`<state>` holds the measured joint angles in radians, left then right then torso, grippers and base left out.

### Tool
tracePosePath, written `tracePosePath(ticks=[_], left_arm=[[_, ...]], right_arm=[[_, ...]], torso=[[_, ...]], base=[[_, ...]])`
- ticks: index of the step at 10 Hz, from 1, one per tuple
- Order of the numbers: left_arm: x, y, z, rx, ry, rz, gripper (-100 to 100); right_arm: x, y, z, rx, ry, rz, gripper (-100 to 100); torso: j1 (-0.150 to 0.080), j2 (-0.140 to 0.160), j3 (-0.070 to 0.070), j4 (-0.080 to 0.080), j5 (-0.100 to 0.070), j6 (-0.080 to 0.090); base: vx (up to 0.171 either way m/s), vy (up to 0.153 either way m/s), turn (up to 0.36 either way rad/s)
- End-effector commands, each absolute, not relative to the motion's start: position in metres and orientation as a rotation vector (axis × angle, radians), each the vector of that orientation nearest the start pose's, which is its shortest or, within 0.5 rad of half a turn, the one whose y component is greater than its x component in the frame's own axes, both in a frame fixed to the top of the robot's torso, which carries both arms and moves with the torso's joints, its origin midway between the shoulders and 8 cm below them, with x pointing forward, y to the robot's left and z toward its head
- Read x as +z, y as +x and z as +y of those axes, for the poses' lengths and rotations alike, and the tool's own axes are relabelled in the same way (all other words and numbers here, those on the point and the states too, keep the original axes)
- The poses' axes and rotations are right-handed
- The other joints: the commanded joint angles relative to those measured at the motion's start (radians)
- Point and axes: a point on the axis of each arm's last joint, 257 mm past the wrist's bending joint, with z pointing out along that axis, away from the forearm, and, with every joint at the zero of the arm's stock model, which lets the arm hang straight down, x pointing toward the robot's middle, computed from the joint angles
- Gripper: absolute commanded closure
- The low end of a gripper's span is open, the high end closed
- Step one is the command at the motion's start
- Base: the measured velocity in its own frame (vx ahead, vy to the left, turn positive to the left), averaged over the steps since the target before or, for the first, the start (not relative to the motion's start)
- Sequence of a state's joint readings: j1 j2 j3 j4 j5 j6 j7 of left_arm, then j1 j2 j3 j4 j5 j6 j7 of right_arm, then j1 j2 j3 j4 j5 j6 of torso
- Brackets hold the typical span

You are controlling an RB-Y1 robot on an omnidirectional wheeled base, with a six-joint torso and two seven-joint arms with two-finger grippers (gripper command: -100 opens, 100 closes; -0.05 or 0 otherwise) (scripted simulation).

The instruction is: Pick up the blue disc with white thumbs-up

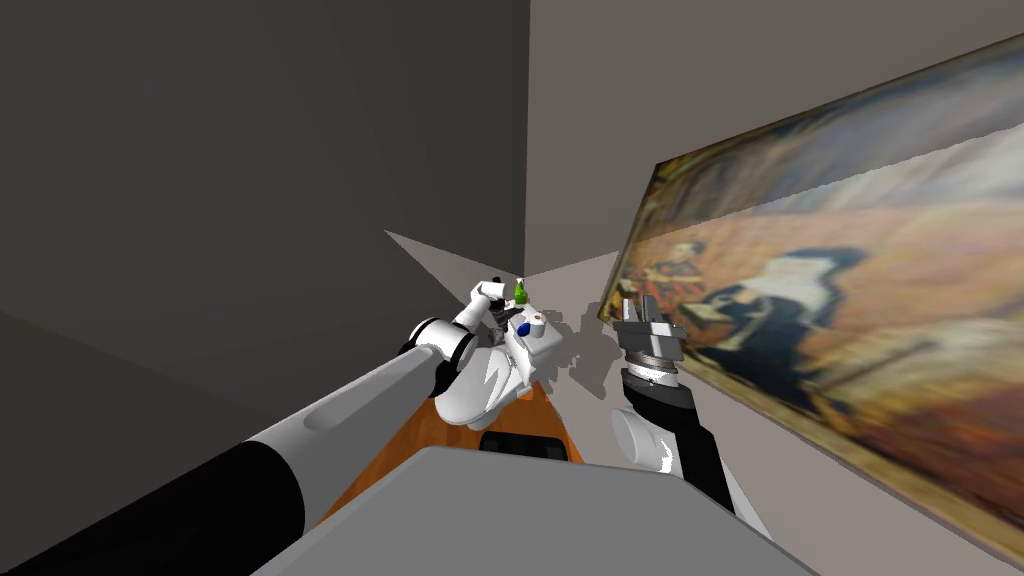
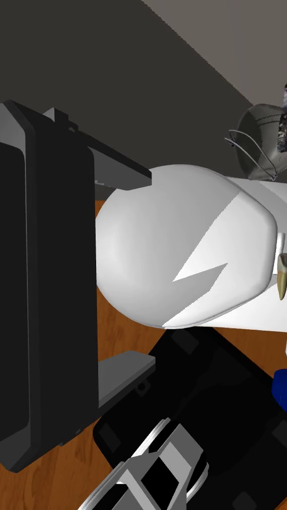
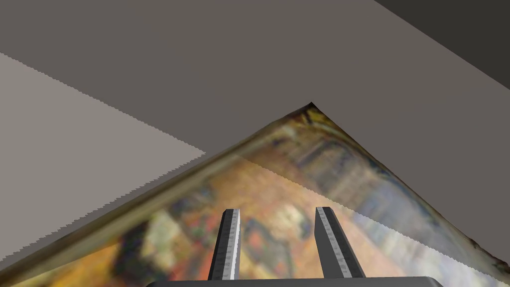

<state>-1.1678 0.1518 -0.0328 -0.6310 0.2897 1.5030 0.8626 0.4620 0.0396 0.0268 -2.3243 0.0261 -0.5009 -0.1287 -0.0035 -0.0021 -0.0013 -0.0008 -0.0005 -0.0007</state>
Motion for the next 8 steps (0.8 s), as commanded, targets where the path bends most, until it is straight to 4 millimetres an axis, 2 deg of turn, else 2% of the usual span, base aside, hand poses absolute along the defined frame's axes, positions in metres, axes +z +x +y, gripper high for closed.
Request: tracePosePath(ticks=[1, 2, 5, 6, 7, 8], left_arm=[[-0.247, 0.557, 0.116, -0.252, -2.71, 1.449, -100], [-0.249, 0.556, 0.117, -0.246, -2.712, 1.448, -100], [-0.244, 0.533, 0.084, -0.126, -2.676, 1.539, -100], [-0.244, 0.533, 0.084, -0.126, -2.676, 1.539, -100], [-0.244, 0.525, 0.071, -0.099, -2.66, 1.575, -100], [-0.245, 0.525, 0.071, -0.094, -2.661, 1.574, -100]], right_arm=[[0.056, 0.337, -0.266, 1.463, 0.652, 0.505, 0], [0.056, 0.337, -0.266, 1.463, 0.652, 0.505, 0], [0.056, 0.337, -0.266, 1.463, 0.652, 0.505, 0], [0.056, 0.337, -0.266, 1.463, 0.652, 0.505, 0], [0.056, 0.337, -0.266, 1.463, 0.652, 0.505, 0], [0.056, 0.337, -0.266, 1.463, 0.652, 0.505, 0]], torso=[[0.0, 0.0, 0.0, 0.0, 0.0, 0.0], [-0.002, -0.001, 0.0, 0.0, 0.0, 0.0], [-0.002, -0.003, -0.002, -0.001, 0.0, 0.0], [-0.002, -0.004, -0.002, -0.001, 0.0, 0.0], [0.0, -0.003, -0.002, -0.001, 0.0, 0.0], [0.001, -0.002, -0.001, -0.001, 0.0, 0.0]], base=[[0.052, -0.065, -0.053], [0.055, -0.046, -0.018], [0.089, -0.049, -0.033], [0.075, -0.023, -0.009], [0.066, -0.015, -0.019], [0.052, -0.016, -0.012]])
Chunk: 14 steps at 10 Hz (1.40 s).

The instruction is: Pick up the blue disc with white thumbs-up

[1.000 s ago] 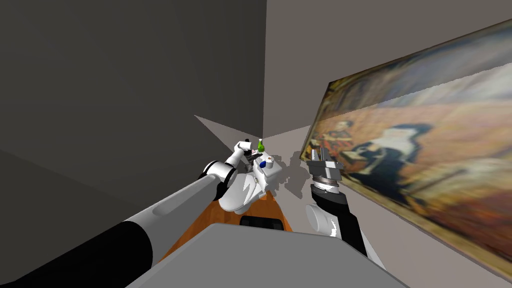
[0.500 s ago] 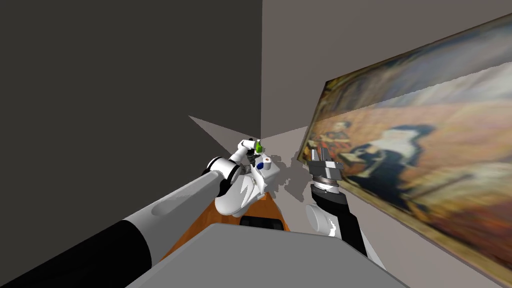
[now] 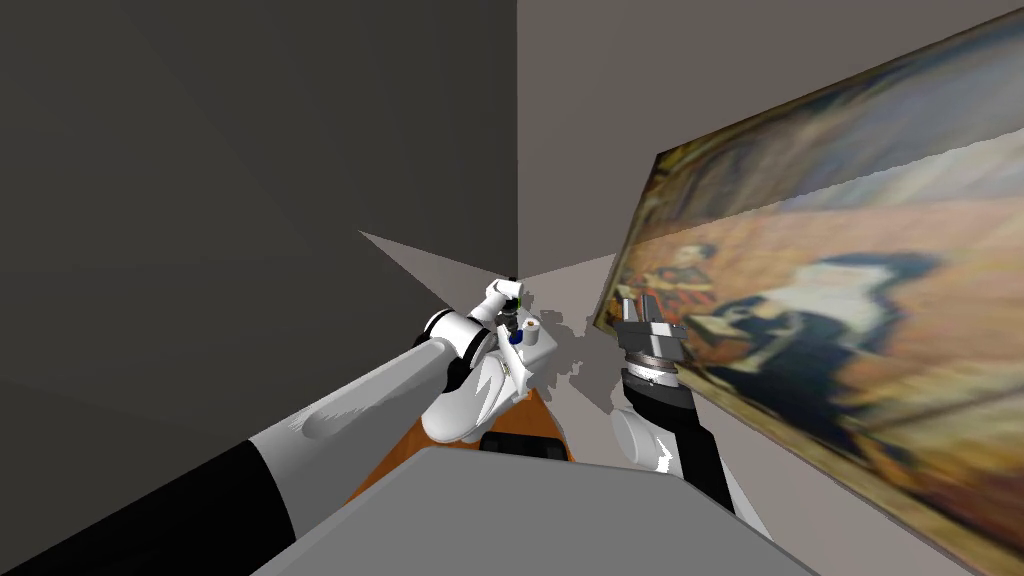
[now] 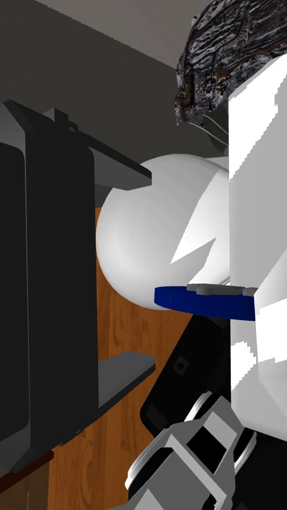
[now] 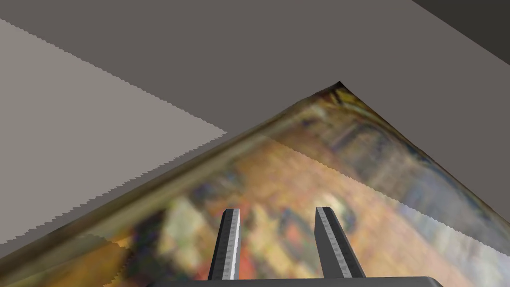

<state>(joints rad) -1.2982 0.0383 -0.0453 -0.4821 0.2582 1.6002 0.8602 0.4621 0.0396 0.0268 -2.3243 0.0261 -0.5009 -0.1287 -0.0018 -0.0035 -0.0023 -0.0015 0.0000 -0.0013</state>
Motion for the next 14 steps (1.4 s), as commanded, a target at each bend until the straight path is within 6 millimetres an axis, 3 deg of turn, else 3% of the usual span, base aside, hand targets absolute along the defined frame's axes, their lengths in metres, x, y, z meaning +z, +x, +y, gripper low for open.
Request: tracePosePath(ticks=[1, 2, 3, 4, 5, 7, 8, 9, 13, 14], left_arm=[[-0.245, 0.518, 0.057, -0.079, -2.643, 1.611, -100], [-0.245, 0.512, 0.045, -0.066, -2.628, 1.642, -100], [-0.246, 0.515, 0.052, -0.076, -2.638, 1.623, -100], [-0.246, 0.514, 0.05, -0.073, -2.636, 1.626, 0], [-0.257, 0.515, 0.055, -0.075, -2.635, 1.627, -100], [-0.269, 0.515, 0.059, -0.077, -2.633, 1.629, -100], [-0.264, 0.513, 0.057, -0.073, -2.635, 1.627, -100], [-0.265, 0.514, 0.057, -0.075, -2.635, 1.628, 100], [-0.265, 0.511, 0.057, -0.064, -2.644, 1.627, 100], [-0.265, 0.511, 0.056, -0.065, -2.643, 1.63, 0]], right_arm=[[0.056, 0.337, -0.266, 1.463, 0.652, 0.505, 0], [0.056, 0.337, -0.266, 1.463, 0.652, 0.505, 0], [0.056, 0.337, -0.266, 1.463, 0.652, 0.505, 0], [0.056, 0.337, -0.266, 1.463, 0.652, 0.505, 0], [0.056, 0.337, -0.266, 1.463, 0.652, 0.505, 0], [0.056, 0.337, -0.266, 1.463, 0.652, 0.505, 0], [0.056, 0.337, -0.266, 1.463, 0.652, 0.505, 0], [0.056, 0.337, -0.266, 1.463, 0.652, 0.505, 0], [0.056, 0.337, -0.266, 1.463, 0.652, 0.505, 0], [0.056, 0.337, -0.266, 1.463, 0.652, 0.505, 0]], torso=[[0.0, 0.0, 0.0, 0.0, 0.0, 0.0], [0.0, 0.0, 0.0, 0.0, 0.0, 0.0], [0.0, -0.001, 0.0, 0.0, 0.0, 0.0], [0.001, 0.001, 0.001, 0.0, 0.0, 0.0], [0.001, 0.003, 0.002, 0.001, 0.0, 0.0], [0.0, 0.004, 0.002, 0.001, 0.0, 0.0], [0.0, 0.004, 0.002, 0.001, 0.0, 0.0], [0.0, 0.004, 0.002, 0.001, 0.0, 0.0], [0.002, 0.003, 0.002, 0.001, 0.0, 0.001], [0.002, 0.003, 0.002, 0.001, 0.0, 0.0]], base=[[0.062, -0.016, -0.011], [0.075, -0.015, -0.017], [0.032, -0.008, -0.005], [0.005, -0.002, 0.001], [0.003, -0.018, 0.003], [0.002, -0.026, 0.005], [0.0, -0.016, 0.004], [0.0, 0.0, 0.0], [0.0, 0.0, 0.004], [0.0, 0.0, 0.0]])
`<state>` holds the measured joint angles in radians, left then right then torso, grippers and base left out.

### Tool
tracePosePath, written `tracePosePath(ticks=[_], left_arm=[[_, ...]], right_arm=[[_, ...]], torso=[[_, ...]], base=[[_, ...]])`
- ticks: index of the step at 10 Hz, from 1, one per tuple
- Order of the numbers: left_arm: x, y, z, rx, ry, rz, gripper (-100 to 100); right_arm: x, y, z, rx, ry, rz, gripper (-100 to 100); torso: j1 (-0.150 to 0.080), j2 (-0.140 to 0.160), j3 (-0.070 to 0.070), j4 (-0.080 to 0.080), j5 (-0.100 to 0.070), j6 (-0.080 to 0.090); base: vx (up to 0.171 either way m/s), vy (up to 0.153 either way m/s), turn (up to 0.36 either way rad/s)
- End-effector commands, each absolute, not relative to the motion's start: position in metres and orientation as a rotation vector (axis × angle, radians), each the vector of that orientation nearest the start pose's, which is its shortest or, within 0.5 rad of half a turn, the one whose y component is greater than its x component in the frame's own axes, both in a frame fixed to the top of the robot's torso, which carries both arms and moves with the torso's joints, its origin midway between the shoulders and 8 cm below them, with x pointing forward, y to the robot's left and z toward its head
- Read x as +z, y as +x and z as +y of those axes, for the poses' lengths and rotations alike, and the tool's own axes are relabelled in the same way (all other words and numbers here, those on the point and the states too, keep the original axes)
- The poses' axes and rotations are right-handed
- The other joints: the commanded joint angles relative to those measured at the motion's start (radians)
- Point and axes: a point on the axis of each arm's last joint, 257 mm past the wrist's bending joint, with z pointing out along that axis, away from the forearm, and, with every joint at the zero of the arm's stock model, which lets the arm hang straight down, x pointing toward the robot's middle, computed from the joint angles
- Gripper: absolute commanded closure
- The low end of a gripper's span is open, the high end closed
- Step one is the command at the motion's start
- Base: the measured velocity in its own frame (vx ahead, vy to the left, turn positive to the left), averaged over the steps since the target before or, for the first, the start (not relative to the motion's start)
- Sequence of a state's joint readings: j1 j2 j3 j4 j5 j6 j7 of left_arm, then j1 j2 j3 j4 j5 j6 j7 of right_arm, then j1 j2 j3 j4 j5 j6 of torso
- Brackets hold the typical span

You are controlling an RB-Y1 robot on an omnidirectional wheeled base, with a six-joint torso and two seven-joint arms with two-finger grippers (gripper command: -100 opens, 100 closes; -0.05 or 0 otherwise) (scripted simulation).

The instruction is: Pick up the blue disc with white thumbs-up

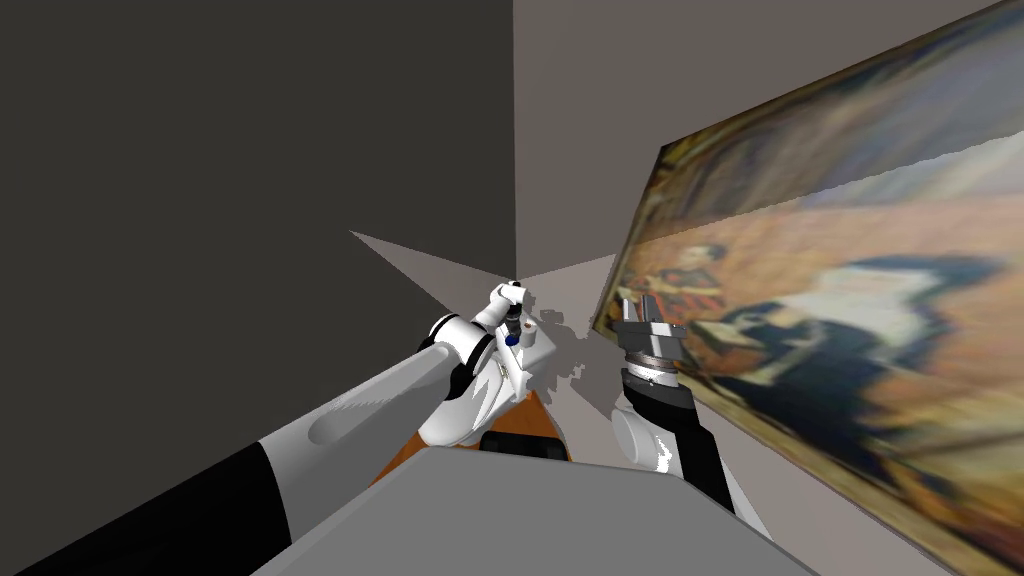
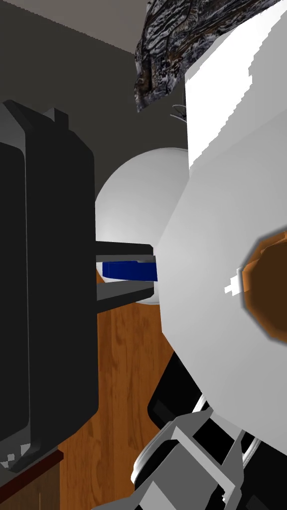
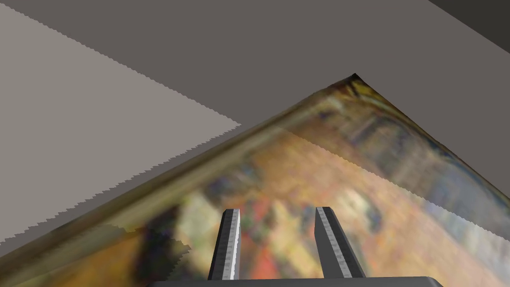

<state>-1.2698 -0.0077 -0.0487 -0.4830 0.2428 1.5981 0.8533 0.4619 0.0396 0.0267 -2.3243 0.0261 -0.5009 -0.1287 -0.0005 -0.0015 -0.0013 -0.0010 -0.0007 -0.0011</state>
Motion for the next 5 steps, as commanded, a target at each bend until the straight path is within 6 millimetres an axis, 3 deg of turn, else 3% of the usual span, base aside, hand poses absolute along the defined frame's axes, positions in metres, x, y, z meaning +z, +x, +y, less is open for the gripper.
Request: tracePosePath(ticks=[1, 2, 4, 5], left_arm=[[-0.269, 0.515, 0.059, -0.077, -2.633, 1.629, 100], [-0.253, 0.515, 0.053, -0.075, -2.636, 1.627, 100], [-0.254, 0.515, 0.052, -0.081, -2.633, 1.629, 100], [-0.252, 0.515, 0.051, -0.08, -2.633, 1.629, 0]], right_arm=[[0.056, 0.337, -0.266, 1.463, 0.652, 0.505, 0], [0.056, 0.337, -0.266, 1.463, 0.652, 0.505, 0], [0.056, 0.337, -0.266, 1.463, 0.652, 0.505, 0], [0.056, 0.337, -0.266, 1.463, 0.652, 0.505, 0]], torso=[[0.0, 0.0, 0.0, 0.0, 0.0, 0.0], [0.0, -0.002, -0.001, -0.001, 0.0, 0.0], [0.002, -0.003, -0.002, -0.001, 0.001, -0.001], [0.002, -0.003, -0.002, -0.002, 0.001, -0.001]], base=[[0.0, 0.0, 0.0], [-0.002, 0.025, -0.002], [-0.001, 0.023, -0.01], [0.0, 0.0, 0.0]])
